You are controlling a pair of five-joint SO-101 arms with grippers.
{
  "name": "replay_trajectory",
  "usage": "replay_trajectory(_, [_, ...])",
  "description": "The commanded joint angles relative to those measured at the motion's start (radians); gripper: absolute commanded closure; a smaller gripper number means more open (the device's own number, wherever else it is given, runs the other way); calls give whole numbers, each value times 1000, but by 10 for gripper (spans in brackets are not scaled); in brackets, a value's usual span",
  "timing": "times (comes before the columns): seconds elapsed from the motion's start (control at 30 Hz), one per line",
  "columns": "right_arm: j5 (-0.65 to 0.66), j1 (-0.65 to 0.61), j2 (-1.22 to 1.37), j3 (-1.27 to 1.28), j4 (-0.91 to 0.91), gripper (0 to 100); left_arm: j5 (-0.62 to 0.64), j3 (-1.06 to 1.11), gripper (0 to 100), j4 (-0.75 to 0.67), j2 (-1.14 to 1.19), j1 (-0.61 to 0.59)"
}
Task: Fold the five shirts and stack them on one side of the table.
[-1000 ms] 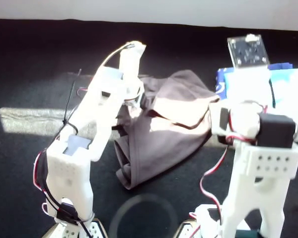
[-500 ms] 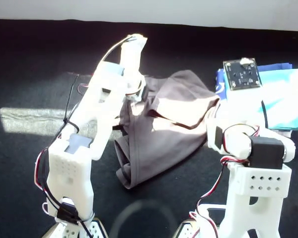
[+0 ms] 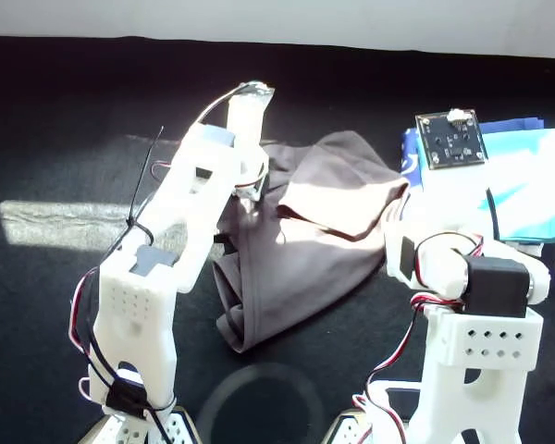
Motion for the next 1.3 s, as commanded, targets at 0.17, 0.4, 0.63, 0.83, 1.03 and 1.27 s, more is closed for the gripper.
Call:
replay_trajectory(0.17, [6,10,-19,2,-7,800,-3,-22,992,12,-99,2])
replay_trajectory(0.4, [-2,5,-8,4,-16,800,-3,-208,991,341,-125,-10])
replay_trajectory(0.63, [-91,-50,153,2,-54,796,-84,-418,991,684,-186,-18])
replay_trajectory(0.83, [-94,-191,312,-127,-87,796,-118,-312,991,703,-341,-114])
replay_trajectory(1.03, [-104,-303,487,-292,-147,796,-241,-56,991,701,-611,-223])
replay_trajectory(1.27, [-258,-538,789,-424,-177,796,-367,254,991,701,-739,-377])
